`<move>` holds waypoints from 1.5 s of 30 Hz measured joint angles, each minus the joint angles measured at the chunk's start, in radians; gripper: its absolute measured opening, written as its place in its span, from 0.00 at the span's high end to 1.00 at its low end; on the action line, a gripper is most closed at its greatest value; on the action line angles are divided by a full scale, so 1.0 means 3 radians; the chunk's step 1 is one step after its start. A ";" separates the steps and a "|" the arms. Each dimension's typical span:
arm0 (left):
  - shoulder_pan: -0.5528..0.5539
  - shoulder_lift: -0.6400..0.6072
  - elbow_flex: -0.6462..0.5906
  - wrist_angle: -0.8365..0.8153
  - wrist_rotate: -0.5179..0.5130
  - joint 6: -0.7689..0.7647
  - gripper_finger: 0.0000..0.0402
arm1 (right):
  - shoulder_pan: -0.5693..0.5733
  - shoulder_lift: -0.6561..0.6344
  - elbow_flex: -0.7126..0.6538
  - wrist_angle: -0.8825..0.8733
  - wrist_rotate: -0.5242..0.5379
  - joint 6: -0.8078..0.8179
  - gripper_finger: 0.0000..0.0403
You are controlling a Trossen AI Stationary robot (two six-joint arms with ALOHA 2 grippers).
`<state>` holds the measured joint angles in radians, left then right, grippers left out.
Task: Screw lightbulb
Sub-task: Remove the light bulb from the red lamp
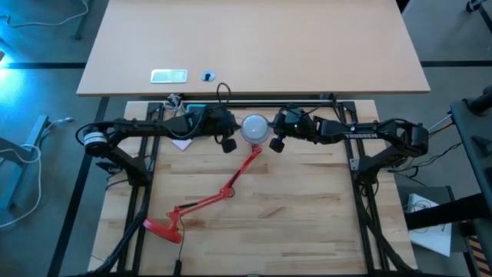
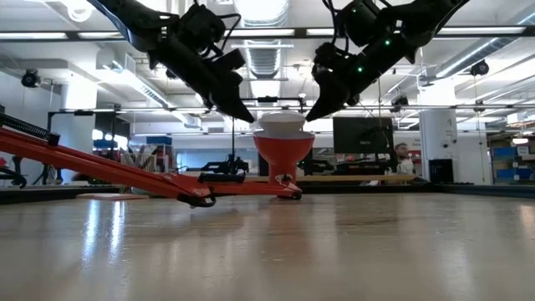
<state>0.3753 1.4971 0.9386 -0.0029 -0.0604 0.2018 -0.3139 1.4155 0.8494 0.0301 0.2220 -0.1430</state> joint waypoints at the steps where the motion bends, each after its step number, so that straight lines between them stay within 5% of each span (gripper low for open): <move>1: 0.0018 0.0000 0.0000 0.0020 -0.0108 0.0021 1.00 | 0.0002 0.0000 0.0000 -0.0009 -0.0064 0.0000 1.00; 10: 0.0227 0.0078 0.0001 0.0444 -0.0108 0.0051 1.00 | 0.0007 0.0000 0.0000 -0.0185 -0.0678 0.0046 1.00; 20: 0.0142 0.0167 0.0000 0.0447 0.0178 0.0055 1.00 | -0.0007 0.0000 -0.0004 -0.0154 -0.0623 0.0033 1.00; 33: -0.0051 0.0110 0.0001 0.0186 0.0259 -0.0005 1.00 | -0.0015 -0.0001 -0.0004 -0.0110 0.0160 -0.0056 1.00; 41: -0.0004 0.0076 0.0003 0.0159 -0.0269 0.0060 1.00 | -0.0024 -0.0071 -0.0004 -0.0461 0.0085 -0.0056 1.00; 45: 0.0030 0.0075 0.0003 0.0324 -0.0277 0.0081 1.00 | -0.0024 -0.0084 -0.0004 -0.0632 -0.0325 0.0030 1.00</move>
<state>0.3843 1.5196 0.9394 0.0944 -0.1436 0.2260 -0.3210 1.3902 0.8482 -0.1596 0.1245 -0.1339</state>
